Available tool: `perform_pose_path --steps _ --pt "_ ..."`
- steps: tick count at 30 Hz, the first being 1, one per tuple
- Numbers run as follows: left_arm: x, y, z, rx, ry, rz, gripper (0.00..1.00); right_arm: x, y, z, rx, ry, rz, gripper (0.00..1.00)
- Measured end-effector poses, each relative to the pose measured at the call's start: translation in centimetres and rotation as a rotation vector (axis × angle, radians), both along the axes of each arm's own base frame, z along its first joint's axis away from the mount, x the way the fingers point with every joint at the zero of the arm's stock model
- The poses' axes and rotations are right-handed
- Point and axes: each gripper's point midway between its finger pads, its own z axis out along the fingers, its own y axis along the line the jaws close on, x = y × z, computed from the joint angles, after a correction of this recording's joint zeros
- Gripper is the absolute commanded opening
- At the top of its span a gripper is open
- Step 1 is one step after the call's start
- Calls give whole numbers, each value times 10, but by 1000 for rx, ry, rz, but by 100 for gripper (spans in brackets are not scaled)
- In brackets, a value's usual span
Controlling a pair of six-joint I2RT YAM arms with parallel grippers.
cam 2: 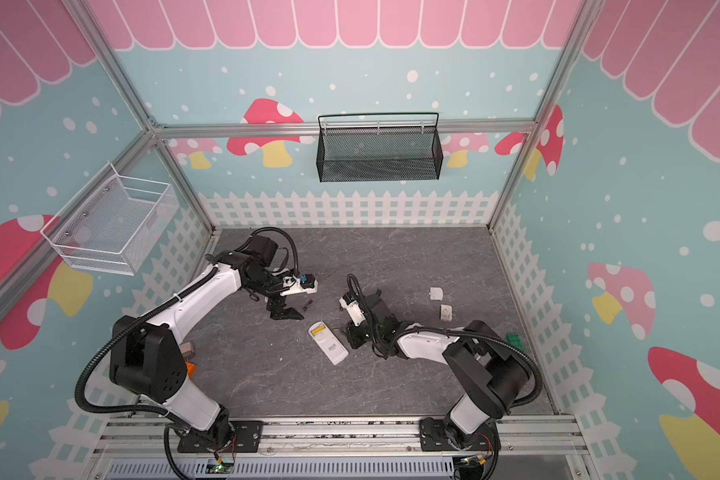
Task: Unload the batteries from the remote control
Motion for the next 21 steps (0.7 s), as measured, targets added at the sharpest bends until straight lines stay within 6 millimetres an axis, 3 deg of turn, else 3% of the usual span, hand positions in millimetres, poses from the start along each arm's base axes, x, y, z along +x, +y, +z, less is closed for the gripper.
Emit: perform_pose_path --steps 6,10,14,21 --pt "-25 3 -38 89 15 -209 94 -2 4 7 -22 -87 85 0" --pt "-30 1 -56 122 29 -288 93 -7 -3 34 -13 -229 130 0" --pt "-31 2 -72 156 45 -326 94 -24 -11 55 -14 -400 218 0" --pt "-33 -7 -92 183 60 -373 93 -59 -4 43 -100 -619 443 0"
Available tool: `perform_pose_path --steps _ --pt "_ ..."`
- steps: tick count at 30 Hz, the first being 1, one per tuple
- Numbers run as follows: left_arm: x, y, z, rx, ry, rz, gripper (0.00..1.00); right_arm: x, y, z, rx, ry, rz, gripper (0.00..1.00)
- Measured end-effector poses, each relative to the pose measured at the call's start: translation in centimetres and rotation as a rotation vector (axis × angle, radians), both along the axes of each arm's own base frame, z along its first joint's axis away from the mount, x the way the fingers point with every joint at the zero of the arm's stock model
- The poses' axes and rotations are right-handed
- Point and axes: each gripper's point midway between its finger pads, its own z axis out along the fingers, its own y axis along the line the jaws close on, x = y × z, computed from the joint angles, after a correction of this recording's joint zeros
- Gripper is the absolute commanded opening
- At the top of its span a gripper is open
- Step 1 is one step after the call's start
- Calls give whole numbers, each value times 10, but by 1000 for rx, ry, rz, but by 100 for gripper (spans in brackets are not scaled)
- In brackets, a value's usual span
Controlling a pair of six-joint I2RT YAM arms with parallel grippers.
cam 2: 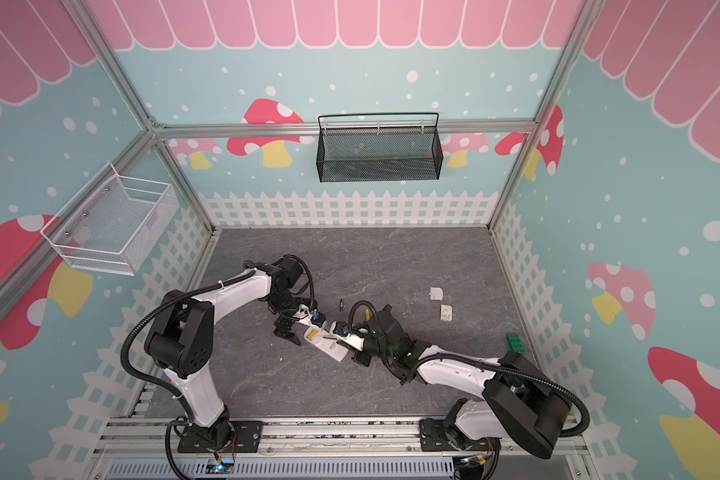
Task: Unload the batteries from the remote control
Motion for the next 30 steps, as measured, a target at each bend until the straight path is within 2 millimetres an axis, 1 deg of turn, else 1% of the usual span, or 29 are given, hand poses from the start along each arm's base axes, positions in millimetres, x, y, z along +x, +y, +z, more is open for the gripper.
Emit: perform_pose_path --steps 3,6,8,10,12,15,19,23,27,30 --pt "-2 -3 -7 12 5 -20 92 -1 6 -4 -27 -71 47 0" --pt "-1 0 -17 36 13 -29 90 1 8 -19 -76 -95 68 0" --pt "0 1 -22 49 17 -32 87 0 12 -27 -100 -110 88 0" --pt "1 2 -26 58 17 -35 83 0 17 -30 -112 -124 101 0" --pt "0 2 -30 70 18 -44 81 3 22 -30 -117 -140 106 0" --pt "1 -3 -31 69 3 -58 78 8 28 -23 -100 -174 100 0" --pt "4 -6 -32 67 -16 -62 67 13 30 -28 -115 -180 85 0" --pt "8 -7 -33 70 -35 -61 60 15 31 -32 -136 -176 90 0" --pt "8 -6 -33 64 -37 -57 55 17 33 -33 -162 -165 100 0" --pt "8 -6 -33 56 -39 -56 54 17 34 -33 -179 -167 107 0"
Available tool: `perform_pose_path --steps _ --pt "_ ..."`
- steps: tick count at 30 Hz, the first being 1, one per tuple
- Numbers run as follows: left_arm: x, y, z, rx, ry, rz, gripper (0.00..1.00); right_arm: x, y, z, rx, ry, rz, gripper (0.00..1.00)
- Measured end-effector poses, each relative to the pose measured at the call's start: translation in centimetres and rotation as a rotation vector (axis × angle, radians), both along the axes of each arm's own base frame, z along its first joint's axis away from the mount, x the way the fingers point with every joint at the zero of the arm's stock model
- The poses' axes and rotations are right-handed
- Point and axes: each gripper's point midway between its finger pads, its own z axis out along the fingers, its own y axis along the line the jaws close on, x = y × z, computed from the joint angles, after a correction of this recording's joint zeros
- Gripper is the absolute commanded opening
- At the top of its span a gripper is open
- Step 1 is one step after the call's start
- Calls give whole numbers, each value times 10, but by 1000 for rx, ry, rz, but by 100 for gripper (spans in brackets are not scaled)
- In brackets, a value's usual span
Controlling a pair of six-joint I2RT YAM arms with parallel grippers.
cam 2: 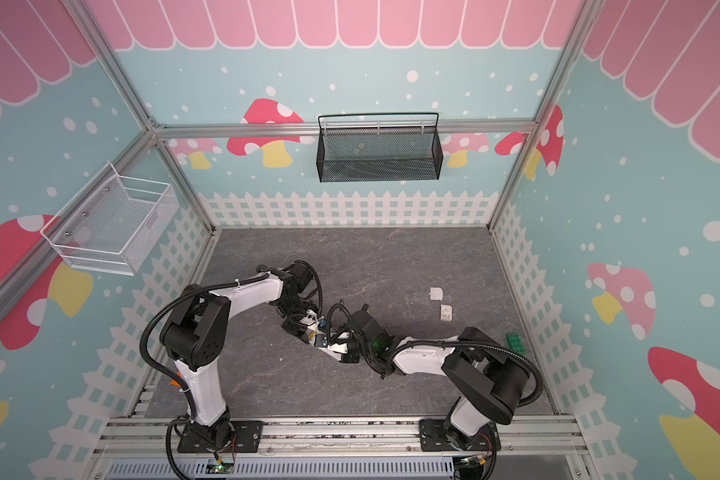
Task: Unload the batteries from the remote control
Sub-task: 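Pry the remaining yellow battery with the right gripper's screwdriver tip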
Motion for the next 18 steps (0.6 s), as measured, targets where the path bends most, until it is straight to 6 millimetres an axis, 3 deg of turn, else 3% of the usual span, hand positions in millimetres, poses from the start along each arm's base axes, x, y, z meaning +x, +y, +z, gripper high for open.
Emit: perform_pose_path --steps 7,14,18 --pt "0 1 0 -16 5 5 55 2 3 -2 -59 -7 14 0" --pt "3 5 -1 0 -5 12 67 4 6 -3 -77 -16 17 0" --pt "6 9 -1 21 -17 26 70 7 9 -7 -63 -7 -1 0"
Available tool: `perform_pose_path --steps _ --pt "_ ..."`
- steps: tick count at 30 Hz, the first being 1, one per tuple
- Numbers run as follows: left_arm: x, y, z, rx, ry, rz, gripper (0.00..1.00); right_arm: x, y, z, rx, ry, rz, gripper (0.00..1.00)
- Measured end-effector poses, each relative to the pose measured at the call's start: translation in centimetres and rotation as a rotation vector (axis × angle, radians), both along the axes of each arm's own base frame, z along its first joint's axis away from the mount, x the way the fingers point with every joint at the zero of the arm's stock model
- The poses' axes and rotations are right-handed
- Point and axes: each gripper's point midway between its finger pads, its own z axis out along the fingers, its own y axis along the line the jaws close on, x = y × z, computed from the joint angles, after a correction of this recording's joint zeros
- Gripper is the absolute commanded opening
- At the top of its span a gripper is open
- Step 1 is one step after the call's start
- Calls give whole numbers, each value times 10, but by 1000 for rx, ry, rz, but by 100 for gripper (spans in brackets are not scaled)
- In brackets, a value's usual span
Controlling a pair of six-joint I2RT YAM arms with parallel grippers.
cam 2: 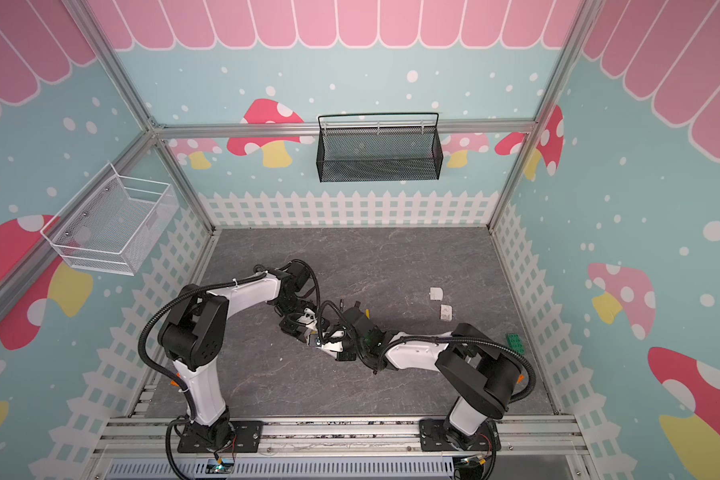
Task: Unload the batteries from the remote control
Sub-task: 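Pry the remaining yellow battery with the right gripper's screwdriver tip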
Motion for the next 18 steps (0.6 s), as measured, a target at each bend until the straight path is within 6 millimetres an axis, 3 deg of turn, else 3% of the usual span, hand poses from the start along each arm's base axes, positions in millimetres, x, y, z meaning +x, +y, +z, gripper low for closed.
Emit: perform_pose_path --steps 18 --pt "1 3 0 10 0 9 54 -2 11 0 -51 -70 13 0"
